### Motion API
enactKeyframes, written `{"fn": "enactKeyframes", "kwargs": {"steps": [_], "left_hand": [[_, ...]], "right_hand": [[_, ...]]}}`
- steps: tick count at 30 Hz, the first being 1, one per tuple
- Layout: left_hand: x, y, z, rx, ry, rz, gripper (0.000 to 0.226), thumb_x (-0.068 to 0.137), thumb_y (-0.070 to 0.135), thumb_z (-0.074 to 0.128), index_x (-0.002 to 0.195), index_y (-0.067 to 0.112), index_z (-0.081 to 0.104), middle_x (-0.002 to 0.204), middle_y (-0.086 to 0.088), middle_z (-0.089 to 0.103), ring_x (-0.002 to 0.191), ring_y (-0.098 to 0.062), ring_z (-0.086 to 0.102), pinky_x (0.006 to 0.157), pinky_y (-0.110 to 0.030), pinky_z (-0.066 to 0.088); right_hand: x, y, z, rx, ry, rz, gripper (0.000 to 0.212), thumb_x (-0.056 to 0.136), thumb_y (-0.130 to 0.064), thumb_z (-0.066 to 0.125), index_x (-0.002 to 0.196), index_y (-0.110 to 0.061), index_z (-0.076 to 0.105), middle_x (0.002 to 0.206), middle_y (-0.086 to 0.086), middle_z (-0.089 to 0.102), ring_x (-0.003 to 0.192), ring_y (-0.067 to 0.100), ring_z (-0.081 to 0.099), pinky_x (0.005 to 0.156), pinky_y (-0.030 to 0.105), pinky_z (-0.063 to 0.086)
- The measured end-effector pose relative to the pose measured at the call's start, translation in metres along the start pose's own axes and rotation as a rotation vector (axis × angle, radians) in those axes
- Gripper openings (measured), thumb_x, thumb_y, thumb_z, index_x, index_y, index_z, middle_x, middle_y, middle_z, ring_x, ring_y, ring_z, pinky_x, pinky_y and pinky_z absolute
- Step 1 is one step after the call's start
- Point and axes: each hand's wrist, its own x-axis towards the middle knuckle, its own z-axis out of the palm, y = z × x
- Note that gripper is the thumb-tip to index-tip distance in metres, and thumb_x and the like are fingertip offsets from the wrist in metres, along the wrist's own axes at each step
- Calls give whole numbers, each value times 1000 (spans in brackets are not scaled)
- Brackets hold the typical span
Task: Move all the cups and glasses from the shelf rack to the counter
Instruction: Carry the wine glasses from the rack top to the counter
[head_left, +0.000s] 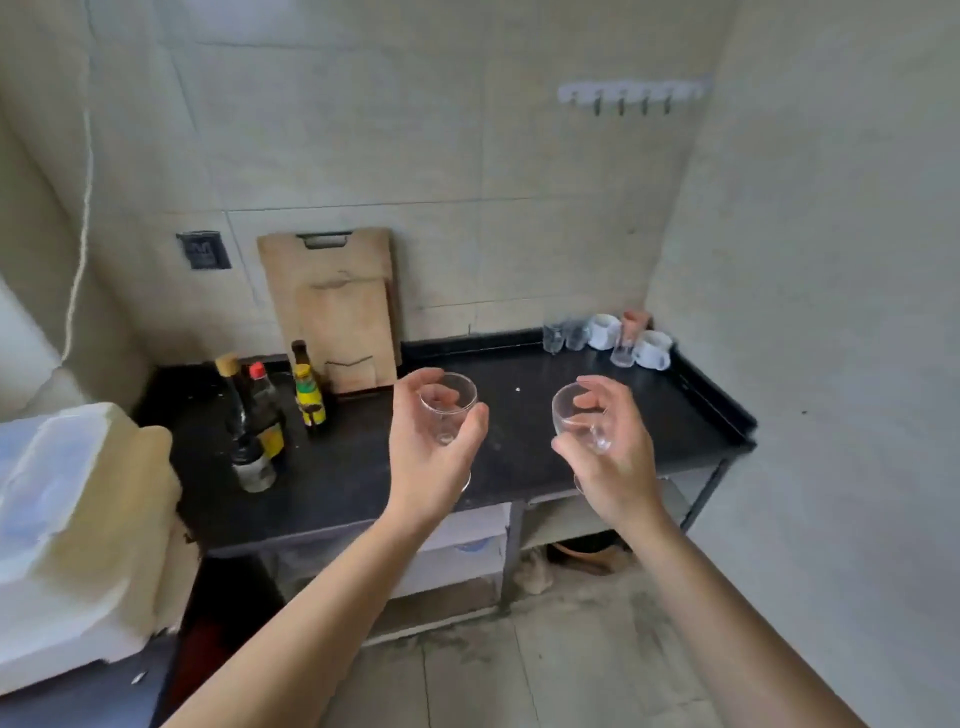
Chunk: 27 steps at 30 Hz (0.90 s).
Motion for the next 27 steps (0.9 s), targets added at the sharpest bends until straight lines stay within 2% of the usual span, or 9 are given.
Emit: {"fn": "enactKeyframes", "kwargs": {"steps": [4,8,11,15,17,19,22,24,27], "left_hand": [[30,-20,88,-93,-180,-46,43,82,21,72,119,21,50,101,-5,62,69,4,61,55,-7,46],[52,-47,170,-104,-349,-60,47,84,21,73,124,18,48,105,-8,61,75,4,62,57,-5,46],[71,-70,226,-97,-405,-89,50,84,23,73,126,17,48,107,-7,60,75,4,62,57,-6,47],[106,-96,284,-38,-451,-138,55,82,32,71,130,23,46,111,-2,59,91,0,65,73,-13,50],[131,-106,305,-8,-473,-142,58,81,35,68,132,26,43,115,-2,56,97,-2,64,77,-13,50],[158,-119,322,-2,-459,-151,60,78,37,64,133,30,40,119,-4,55,102,-6,64,81,-20,51],[191,-138,336,9,-411,-184,61,78,35,60,135,30,38,124,-7,53,106,-15,62,91,-38,50],[209,-151,345,27,-396,-209,62,79,38,59,137,31,37,127,-5,52,110,-13,61,93,-39,49],[237,-177,360,45,-380,-250,66,82,41,59,141,29,33,130,0,50,116,-8,59,95,-34,46]], "right_hand": [[28,29,-61,-33,194,57,55,69,-17,68,120,-35,56,114,-4,59,91,-4,64,73,7,46],[60,70,-116,-59,339,105,56,68,-20,68,118,-41,55,114,-7,60,94,-3,65,73,3,42],[93,108,-149,-48,403,137,56,69,-22,68,120,-40,55,114,-7,61,95,-3,63,73,2,40],[156,143,-180,-11,400,168,55,69,-20,68,120,-37,55,112,-6,60,88,-9,62,72,1,41],[196,154,-192,-10,373,174,52,70,-21,68,114,-44,53,112,-6,60,88,-10,62,71,2,42],[237,166,-200,0,320,163,53,73,-18,70,110,-51,51,114,-8,60,89,-6,63,69,8,45],[285,183,-200,17,260,174,57,76,-17,71,106,-60,49,114,-18,59,90,1,65,66,22,48],[310,198,-195,6,219,189,55,73,-23,69,105,-63,49,111,-23,60,95,0,64,71,20,47],[346,224,-187,-18,136,208,51,72,-25,68,111,-53,49,107,-31,58,99,1,64,78,24,47]]}}
